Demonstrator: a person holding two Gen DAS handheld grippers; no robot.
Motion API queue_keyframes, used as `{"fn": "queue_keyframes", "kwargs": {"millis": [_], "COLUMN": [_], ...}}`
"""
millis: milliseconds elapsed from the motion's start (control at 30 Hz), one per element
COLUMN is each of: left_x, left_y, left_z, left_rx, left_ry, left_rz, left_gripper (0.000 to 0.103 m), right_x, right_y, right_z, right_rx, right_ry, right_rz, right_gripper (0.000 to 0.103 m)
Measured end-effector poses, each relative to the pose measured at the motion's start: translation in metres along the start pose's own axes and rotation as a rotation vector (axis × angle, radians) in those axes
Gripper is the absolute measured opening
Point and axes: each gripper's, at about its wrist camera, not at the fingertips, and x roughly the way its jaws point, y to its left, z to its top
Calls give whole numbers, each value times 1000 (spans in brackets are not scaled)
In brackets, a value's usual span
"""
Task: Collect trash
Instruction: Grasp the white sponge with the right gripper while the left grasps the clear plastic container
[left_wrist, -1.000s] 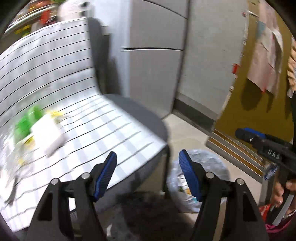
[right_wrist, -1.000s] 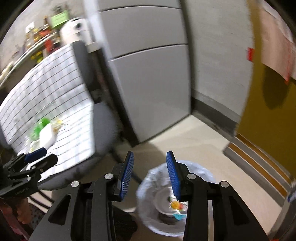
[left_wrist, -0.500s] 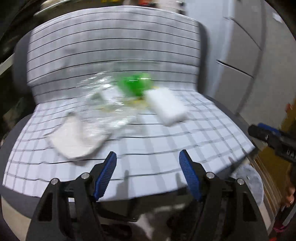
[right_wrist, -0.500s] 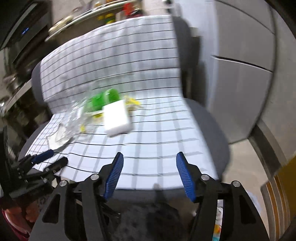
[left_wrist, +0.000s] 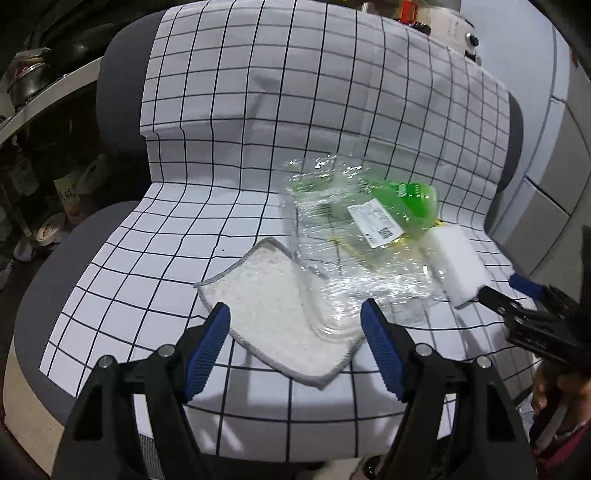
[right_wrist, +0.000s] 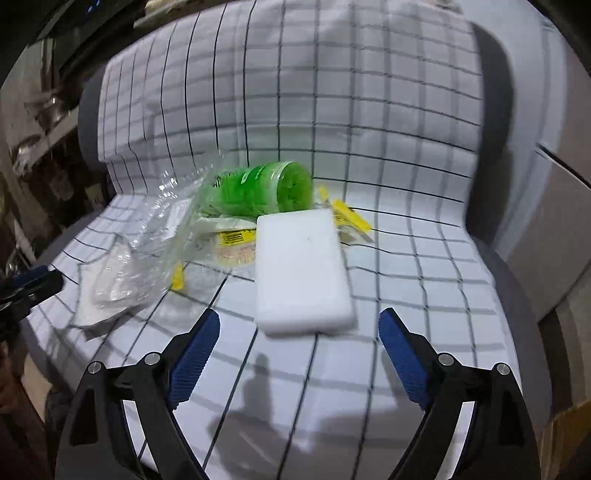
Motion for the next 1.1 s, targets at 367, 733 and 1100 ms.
{"fn": "queue_keyframes", "kwargs": {"millis": [367,733,1100], "left_x": [10,46,88], "left_y": [10,5,1], "left_z": [-2,23,37], "left_rx": [-27,-39,-88], "left_ry": [28,67,152], "left_rz": [-8,-23,-121], "left_gripper": [71,42,7], "right_x": [-16,-98,-106], "right_y": [-3,2,3], "right_z": [-1,-36,-48], "right_rx": [49,18,11], "right_ry": [-35,-135,-135], "right_rz": [-24,-91,-102], "right_gripper": [58,62,63]}}
